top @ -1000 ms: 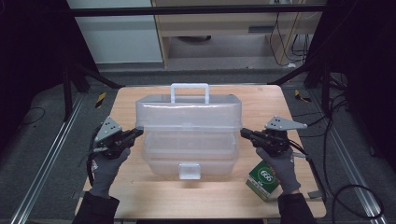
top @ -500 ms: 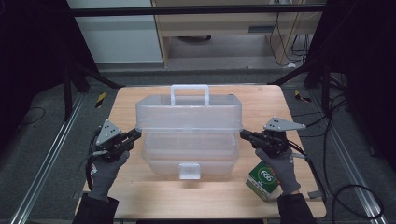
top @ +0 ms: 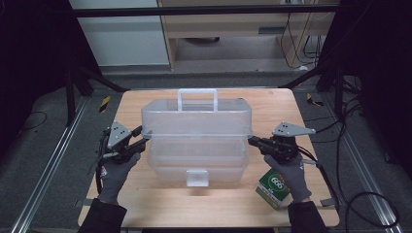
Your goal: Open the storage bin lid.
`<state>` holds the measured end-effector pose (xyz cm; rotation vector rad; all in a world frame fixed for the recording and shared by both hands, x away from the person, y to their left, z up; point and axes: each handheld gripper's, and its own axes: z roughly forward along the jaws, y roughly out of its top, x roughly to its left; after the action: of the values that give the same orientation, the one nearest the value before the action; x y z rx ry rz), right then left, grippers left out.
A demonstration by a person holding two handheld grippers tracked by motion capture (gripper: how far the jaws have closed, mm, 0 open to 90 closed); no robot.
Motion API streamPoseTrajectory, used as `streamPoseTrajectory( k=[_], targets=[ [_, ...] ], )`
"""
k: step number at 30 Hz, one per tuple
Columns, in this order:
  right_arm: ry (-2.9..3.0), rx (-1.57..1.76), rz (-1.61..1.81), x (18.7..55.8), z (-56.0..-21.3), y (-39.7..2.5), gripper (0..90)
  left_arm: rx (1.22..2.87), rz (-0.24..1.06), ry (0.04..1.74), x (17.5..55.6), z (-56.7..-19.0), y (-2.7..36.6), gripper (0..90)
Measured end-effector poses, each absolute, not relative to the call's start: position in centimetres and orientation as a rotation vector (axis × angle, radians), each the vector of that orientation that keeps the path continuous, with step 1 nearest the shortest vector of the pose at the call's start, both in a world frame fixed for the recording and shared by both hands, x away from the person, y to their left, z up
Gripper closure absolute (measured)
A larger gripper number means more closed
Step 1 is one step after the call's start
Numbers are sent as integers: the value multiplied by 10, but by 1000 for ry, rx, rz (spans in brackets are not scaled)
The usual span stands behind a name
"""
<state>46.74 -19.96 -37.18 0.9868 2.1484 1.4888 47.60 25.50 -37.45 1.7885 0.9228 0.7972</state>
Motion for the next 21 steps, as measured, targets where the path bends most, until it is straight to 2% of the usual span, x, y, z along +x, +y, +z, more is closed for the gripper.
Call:
streamPoseTrajectory(
  k=[7,21],
  targets=[
    [2150,984,1483,468,-373,-198,896,1791,818,904,475,-374,254,655],
    [2206,1083,1314,464,-388,-203,781,1804,813,914,473,-373,255,667]
  ],
)
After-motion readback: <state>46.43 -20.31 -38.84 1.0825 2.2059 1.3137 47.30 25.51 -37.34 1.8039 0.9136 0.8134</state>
